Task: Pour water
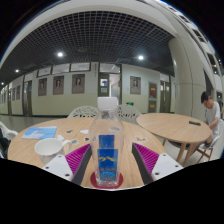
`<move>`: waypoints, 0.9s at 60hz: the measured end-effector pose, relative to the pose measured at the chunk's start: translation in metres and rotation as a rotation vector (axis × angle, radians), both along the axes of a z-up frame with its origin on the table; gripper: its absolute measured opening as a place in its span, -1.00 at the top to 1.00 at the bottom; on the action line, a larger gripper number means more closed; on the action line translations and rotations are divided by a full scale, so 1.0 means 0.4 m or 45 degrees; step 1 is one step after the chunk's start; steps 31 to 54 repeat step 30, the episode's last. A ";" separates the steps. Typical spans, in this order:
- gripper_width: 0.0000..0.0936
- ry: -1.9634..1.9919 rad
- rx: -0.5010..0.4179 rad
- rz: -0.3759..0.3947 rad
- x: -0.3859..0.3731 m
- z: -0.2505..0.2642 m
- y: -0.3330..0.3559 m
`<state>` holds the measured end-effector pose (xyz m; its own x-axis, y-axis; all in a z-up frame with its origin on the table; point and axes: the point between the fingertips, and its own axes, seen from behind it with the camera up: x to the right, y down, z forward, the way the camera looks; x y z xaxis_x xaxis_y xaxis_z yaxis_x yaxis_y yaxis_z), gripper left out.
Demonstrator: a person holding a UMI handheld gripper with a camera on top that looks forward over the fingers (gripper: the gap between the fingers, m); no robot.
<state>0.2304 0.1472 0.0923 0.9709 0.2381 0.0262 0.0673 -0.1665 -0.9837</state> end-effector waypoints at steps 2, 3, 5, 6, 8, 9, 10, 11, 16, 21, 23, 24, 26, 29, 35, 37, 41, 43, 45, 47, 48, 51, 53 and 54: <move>-0.80 -0.021 0.016 -0.003 0.004 0.008 -0.019; -0.81 -0.034 0.022 -0.002 0.008 0.014 -0.028; -0.81 -0.051 0.031 -0.010 0.008 0.013 -0.051; -0.81 -0.055 0.030 -0.014 0.012 0.014 -0.064; -0.82 -0.057 0.022 -0.016 0.015 0.012 -0.092; -0.82 -0.054 0.014 -0.013 0.014 0.010 -0.108; -0.82 -0.047 0.003 -0.006 0.020 0.009 -0.127; -0.81 -0.041 -0.005 0.002 0.016 0.007 -0.145; -0.80 0.026 -0.049 0.076 -0.003 0.020 -0.238; -0.81 0.084 -0.066 0.154 -0.045 0.017 -0.341; -0.80 0.102 -0.073 0.177 -0.062 0.013 -0.378; -0.80 0.108 -0.077 0.188 -0.081 0.014 -0.389; -0.80 0.109 -0.088 0.224 -0.090 -0.003 -0.430; -0.80 0.117 -0.094 0.274 -0.122 0.000 -0.465; -0.80 0.123 -0.092 0.290 -0.134 0.002 -0.459; -0.80 0.123 -0.092 0.290 -0.134 0.002 -0.459; -0.80 0.123 -0.092 0.290 -0.134 0.002 -0.459; -0.80 0.123 -0.092 0.290 -0.134 0.002 -0.459; -0.80 0.123 -0.092 0.290 -0.134 0.002 -0.459; -0.80 0.123 -0.092 0.290 -0.134 0.002 -0.459; -0.80 0.123 -0.092 0.290 -0.134 0.002 -0.459; -0.80 0.123 -0.092 0.290 -0.134 0.002 -0.459; -0.80 0.123 -0.092 0.290 -0.134 0.002 -0.459; -0.80 0.123 -0.092 0.290 -0.134 0.002 -0.459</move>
